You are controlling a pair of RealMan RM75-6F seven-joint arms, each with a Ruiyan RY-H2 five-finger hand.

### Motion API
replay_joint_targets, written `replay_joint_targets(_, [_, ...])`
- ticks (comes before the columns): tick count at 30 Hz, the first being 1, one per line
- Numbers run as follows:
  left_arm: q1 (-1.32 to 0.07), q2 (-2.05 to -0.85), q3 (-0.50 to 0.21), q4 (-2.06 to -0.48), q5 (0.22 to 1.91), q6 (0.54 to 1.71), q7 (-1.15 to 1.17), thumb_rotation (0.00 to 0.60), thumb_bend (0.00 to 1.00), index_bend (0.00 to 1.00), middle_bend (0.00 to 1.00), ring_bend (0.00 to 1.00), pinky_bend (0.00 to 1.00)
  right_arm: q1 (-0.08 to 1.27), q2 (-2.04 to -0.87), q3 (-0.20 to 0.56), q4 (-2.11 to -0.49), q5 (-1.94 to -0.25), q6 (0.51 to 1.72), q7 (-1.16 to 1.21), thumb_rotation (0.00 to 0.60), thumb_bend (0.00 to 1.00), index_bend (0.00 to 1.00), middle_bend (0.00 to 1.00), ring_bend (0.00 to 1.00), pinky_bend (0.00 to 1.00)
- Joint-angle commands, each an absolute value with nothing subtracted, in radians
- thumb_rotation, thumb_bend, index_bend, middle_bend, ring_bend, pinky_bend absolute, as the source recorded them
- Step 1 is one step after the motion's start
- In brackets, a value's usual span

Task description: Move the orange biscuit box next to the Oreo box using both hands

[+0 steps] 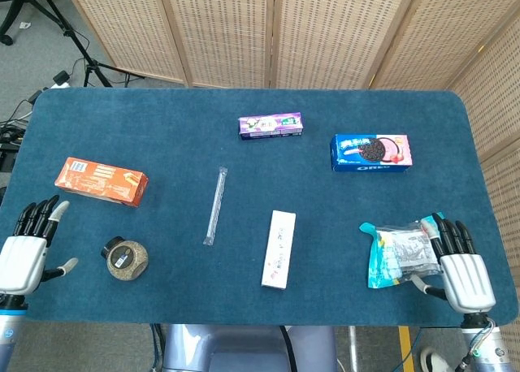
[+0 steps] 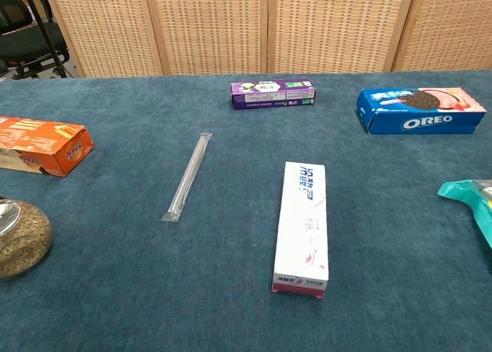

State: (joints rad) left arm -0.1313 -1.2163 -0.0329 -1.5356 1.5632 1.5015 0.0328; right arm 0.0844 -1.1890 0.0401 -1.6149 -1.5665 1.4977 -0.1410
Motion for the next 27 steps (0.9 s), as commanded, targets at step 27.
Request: replay_joint_targets(27, [-0.464,-0.948,-0.135,-1.565,1.227,0.857,0.143,0.6,0.04,0.05,0.0,0.0,0.0,0.085,-1.184,0.04,-1.619,-1.549,1.482,-0.143,0.6,0.07,0.0,0.0,0.0,0.0])
